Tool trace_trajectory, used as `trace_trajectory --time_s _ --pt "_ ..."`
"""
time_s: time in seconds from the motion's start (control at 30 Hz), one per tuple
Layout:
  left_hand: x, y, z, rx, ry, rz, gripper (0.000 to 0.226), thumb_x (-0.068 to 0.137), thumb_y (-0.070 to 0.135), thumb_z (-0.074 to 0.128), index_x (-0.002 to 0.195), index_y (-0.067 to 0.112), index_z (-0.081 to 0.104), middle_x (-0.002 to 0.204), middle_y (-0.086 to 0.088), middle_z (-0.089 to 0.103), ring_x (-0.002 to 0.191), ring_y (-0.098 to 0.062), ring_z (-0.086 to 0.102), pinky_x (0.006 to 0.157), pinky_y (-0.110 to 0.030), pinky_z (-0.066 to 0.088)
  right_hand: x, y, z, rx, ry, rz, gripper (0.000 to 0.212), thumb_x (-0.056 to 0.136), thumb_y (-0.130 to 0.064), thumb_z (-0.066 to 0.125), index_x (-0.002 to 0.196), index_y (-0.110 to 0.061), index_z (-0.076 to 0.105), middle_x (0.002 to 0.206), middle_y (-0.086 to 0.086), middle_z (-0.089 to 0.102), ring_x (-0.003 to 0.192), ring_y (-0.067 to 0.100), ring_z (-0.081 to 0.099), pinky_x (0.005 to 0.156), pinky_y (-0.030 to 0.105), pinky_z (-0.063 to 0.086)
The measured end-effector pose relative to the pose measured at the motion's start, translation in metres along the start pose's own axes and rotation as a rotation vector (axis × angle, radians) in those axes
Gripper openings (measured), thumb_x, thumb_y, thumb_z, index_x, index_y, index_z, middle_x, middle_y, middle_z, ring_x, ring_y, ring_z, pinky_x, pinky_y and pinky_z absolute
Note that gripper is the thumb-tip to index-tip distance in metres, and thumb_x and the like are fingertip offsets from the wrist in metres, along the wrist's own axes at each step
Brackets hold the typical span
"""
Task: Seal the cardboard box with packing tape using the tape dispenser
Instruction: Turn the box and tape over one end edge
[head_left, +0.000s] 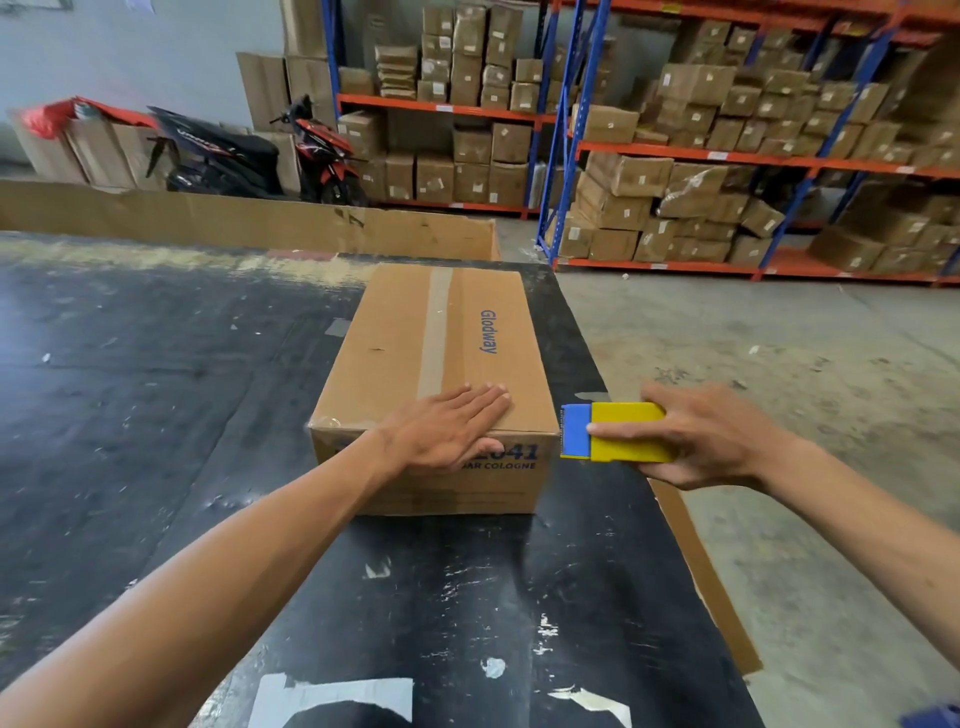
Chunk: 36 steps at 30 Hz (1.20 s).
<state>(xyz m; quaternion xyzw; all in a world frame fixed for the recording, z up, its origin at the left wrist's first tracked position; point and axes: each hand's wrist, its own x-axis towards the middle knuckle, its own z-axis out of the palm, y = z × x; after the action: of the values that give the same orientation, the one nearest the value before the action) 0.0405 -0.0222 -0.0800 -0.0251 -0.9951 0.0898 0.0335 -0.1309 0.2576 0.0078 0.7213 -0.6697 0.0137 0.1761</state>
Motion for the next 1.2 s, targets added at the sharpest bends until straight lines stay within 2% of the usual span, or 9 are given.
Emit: trace_trajectory --time_s 0.13,0.27,0.37,0.47,0.6,0.73,0.97,1.13,1.2 --pt "-0.001 0.004 -0.006 0.013 -0.018 0.006 0.085 0.094 0.062 -0.006 0.159 0.009 0.009 0.166 -0.012 0.013 0.153 -0.024 0.013 0.125 -0.036 0.007 0.004 -0.001 0.017 -0.013 -0.052 0.016 0.055 0.070 -0.047 0.072 0.125 -0.046 0.067 0.078 0.001 0.053 0.046 0.016 0.044 0.044 0.022 0.019" --pt "0.014 0.019 -0.008 0.130 0.172 0.026 0.079 0.103 0.058 0.010 0.148 0.001 0.041 0.142 -0.020 0.056 0.127 -0.034 0.056 0.110 -0.046 0.042 0.004 0.003 0.016 -0.005 -0.026 0.028 0.051 0.077 -0.051 0.055 0.127 -0.047 0.064 0.074 0.001 0.051 0.046 0.017 0.045 0.043 0.022 0.020" --pt "0.032 0.030 0.004 0.089 0.196 0.065 0.076 0.103 0.056 0.013 0.151 0.001 0.036 0.152 -0.020 0.044 0.140 -0.034 0.043 0.118 -0.051 0.029 0.006 0.004 0.018 0.018 -0.041 0.022 0.051 0.077 -0.052 0.054 0.126 -0.046 0.066 0.075 0.001 0.052 0.046 0.016 0.042 0.043 0.023 0.021" --pt "0.037 0.033 0.010 0.085 0.129 0.050 0.074 0.103 0.052 0.007 0.155 0.003 0.025 0.161 -0.017 0.029 0.149 -0.032 0.029 0.121 -0.045 0.017 0.001 0.005 0.022 0.038 -0.003 0.031 0.051 0.078 -0.052 0.055 0.128 -0.047 0.062 0.079 0.001 0.052 0.047 0.018 0.046 0.042 0.022 0.024" --pt "0.035 0.028 0.008 0.095 0.147 0.053 0.076 0.103 0.053 0.009 0.152 0.001 0.035 0.155 -0.018 0.039 0.144 -0.031 0.038 0.118 -0.043 0.028 -0.011 0.001 0.020 0.068 0.015 0.050 0.050 0.077 -0.049 0.056 0.125 -0.043 0.068 0.093 -0.005 0.041 0.051 0.018 0.051 0.046 0.019 0.026" --pt "0.036 0.026 0.012 0.101 0.158 0.061 0.072 0.102 0.051 0.020 0.144 0.000 0.048 0.145 -0.019 0.053 0.134 -0.031 0.052 0.109 -0.043 0.042 -0.028 0.014 0.016 0.067 -0.023 0.050 0.054 0.078 -0.054 0.058 0.132 -0.048 0.059 0.085 0.000 0.053 0.049 0.018 0.052 0.041 0.021 0.029" --pt "0.037 0.029 0.007 0.053 0.109 0.063 0.076 0.102 0.051 0.015 0.147 -0.004 0.040 0.151 -0.022 0.045 0.140 -0.035 0.044 0.115 -0.047 0.036 -0.003 0.006 0.038 -0.076 -0.069 0.039 0.048 0.078 -0.052 0.057 0.122 -0.042 0.070 0.081 0.006 0.059 0.051 0.020 0.057 0.043 0.020 0.022" --pt "0.038 0.030 0.013 0.093 0.154 0.045 0.076 0.104 0.050 0.013 0.145 -0.006 0.043 0.148 -0.025 0.047 0.137 -0.037 0.047 0.112 -0.047 0.038 -0.006 -0.011 0.055 -0.138 -0.013 0.133 0.046 0.079 -0.043 0.056 0.124 -0.038 0.066 0.081 0.011 0.059 0.050 0.027 0.057 0.041 0.025 0.035" --pt "0.039 0.031 0.009 0.097 0.144 0.050 0.078 0.103 0.051 0.006 0.150 -0.005 0.033 0.155 -0.024 0.037 0.144 -0.036 0.037 0.119 -0.045 0.029 -0.007 -0.026 0.063 -0.175 0.009 0.181 0.041 0.080 -0.036 0.054 0.118 -0.031 0.069 0.077 0.012 0.056 0.047 0.028 0.053 0.040 0.028 0.038"
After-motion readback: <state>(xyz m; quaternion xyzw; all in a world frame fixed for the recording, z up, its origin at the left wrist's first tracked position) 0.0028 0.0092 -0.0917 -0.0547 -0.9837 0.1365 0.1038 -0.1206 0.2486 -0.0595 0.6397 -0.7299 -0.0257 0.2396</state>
